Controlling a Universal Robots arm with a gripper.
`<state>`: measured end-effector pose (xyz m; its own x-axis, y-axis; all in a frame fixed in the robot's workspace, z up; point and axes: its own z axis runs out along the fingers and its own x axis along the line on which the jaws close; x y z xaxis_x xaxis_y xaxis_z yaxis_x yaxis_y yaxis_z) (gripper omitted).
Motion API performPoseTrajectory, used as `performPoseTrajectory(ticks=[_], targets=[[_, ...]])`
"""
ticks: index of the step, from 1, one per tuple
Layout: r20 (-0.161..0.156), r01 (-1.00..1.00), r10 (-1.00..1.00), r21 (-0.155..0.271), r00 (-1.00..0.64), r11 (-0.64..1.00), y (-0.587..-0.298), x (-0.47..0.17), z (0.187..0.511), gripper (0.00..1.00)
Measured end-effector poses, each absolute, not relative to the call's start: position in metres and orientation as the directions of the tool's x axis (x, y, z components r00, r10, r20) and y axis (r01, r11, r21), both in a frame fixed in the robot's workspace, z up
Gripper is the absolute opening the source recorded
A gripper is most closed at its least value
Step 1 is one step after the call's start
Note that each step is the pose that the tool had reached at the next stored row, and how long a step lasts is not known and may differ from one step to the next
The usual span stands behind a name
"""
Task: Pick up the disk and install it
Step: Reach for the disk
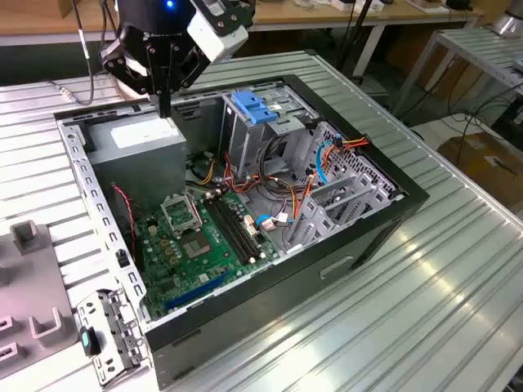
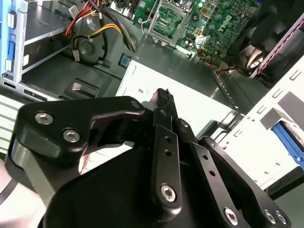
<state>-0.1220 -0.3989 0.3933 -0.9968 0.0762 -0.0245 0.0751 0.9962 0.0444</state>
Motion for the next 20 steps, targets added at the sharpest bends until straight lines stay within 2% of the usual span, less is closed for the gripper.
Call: performPoseTrajectory(ticks=[20], targets=[[-0.021, 0.075, 0.076, 0.044, -0.997, 0.996, -0.3989, -0.1318, 0.393, 0.11]])
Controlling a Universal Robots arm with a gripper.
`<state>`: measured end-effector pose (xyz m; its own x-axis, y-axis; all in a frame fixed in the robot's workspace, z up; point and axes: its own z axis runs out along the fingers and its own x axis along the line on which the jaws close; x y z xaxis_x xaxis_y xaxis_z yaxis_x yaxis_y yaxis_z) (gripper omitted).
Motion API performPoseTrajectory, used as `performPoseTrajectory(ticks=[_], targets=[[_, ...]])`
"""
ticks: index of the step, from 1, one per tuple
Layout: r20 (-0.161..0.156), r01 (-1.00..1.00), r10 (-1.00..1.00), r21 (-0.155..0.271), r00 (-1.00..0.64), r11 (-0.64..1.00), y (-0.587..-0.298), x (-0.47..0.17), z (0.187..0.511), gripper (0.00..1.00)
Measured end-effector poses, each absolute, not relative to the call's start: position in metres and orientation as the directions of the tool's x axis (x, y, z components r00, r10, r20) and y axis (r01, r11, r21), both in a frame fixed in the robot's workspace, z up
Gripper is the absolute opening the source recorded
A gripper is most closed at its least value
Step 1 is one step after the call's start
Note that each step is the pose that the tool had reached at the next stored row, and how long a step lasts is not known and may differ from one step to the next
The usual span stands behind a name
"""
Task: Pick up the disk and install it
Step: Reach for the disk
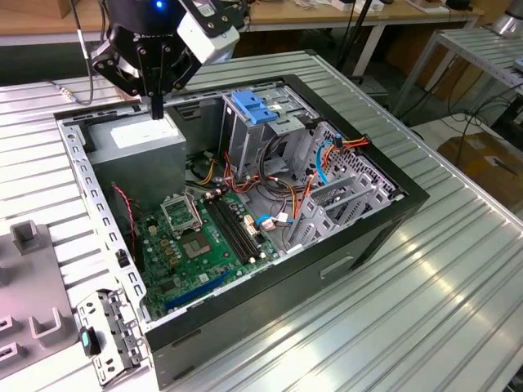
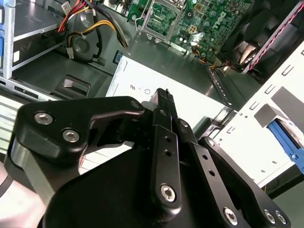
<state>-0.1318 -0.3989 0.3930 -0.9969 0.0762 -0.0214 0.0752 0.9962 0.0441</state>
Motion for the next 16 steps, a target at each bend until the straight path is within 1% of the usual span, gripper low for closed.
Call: performPoseTrajectory(ticks=[16], targets=[[-0.018, 0.075, 0.076, 0.044, -0.997, 0.996, -0.3989, -0.1394, 0.3927, 0.11]])
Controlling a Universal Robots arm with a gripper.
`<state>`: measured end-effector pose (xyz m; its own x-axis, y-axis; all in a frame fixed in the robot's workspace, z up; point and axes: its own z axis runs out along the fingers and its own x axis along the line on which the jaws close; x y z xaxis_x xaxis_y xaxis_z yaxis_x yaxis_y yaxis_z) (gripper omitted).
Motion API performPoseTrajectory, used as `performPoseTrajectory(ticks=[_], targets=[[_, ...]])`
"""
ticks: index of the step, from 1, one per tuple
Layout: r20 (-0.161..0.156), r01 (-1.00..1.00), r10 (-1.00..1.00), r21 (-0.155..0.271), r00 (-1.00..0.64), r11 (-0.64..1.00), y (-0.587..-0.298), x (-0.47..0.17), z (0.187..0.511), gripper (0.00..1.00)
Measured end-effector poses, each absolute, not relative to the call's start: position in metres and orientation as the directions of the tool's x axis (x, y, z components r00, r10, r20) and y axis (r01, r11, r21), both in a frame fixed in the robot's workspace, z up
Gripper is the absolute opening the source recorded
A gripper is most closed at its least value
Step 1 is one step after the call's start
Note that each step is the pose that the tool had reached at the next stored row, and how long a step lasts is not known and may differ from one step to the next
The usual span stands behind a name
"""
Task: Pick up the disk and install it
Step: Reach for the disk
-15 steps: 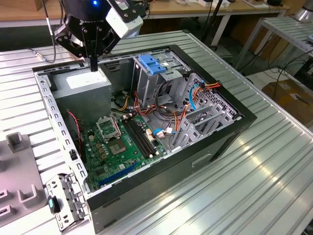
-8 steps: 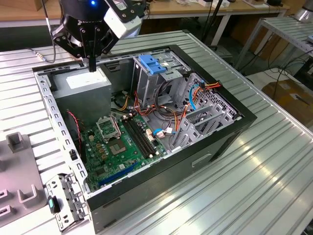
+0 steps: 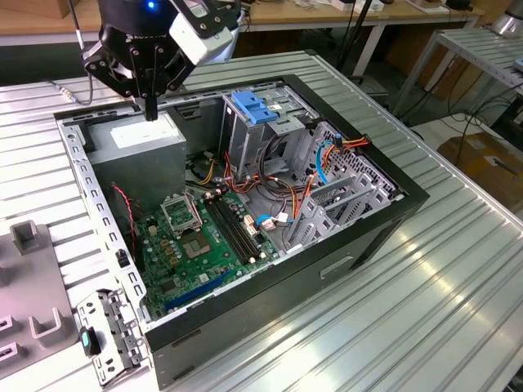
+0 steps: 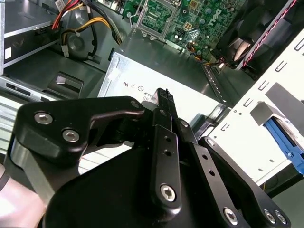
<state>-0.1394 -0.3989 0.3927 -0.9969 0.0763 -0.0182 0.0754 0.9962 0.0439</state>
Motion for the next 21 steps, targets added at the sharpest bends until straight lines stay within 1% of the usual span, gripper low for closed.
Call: performPoseTrajectory(ticks=[21], targets=[[-0.014, 0.076, 0.076, 0.044, -0.997, 0.996, -0.399, -0.152, 0.392, 0.11]])
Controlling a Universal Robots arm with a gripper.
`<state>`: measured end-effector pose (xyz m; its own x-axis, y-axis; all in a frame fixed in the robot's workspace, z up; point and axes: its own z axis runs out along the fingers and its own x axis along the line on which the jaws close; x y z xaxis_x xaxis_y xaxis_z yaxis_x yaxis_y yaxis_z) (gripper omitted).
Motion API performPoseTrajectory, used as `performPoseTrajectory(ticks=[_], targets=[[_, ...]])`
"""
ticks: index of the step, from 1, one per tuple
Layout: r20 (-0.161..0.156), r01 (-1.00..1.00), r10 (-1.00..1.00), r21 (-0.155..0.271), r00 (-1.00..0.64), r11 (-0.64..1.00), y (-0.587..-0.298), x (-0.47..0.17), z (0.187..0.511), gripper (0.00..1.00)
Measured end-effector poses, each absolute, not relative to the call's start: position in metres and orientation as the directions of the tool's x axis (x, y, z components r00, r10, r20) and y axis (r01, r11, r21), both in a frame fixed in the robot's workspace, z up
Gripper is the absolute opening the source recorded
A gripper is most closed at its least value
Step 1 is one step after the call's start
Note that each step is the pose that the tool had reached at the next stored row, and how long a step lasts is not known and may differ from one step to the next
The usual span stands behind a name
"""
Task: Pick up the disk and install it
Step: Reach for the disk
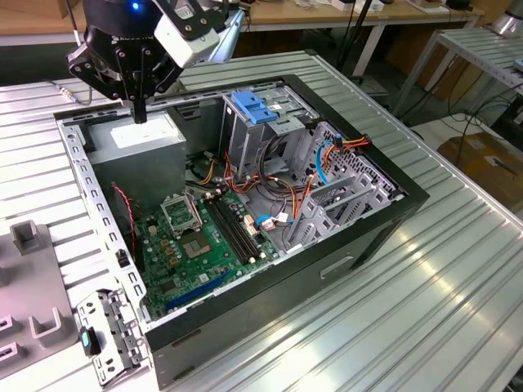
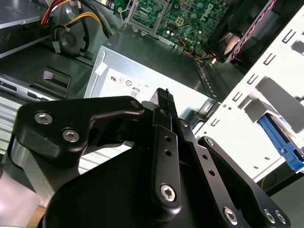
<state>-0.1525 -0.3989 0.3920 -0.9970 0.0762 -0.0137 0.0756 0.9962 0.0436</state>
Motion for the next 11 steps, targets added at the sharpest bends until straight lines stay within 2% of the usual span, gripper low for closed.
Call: performPoseTrajectory(ticks=[11], targets=[[-0.009, 0.076, 0.076, 0.043, -0.997, 0.996, -0.3989, -0.1582, 0.3916, 0.11]])
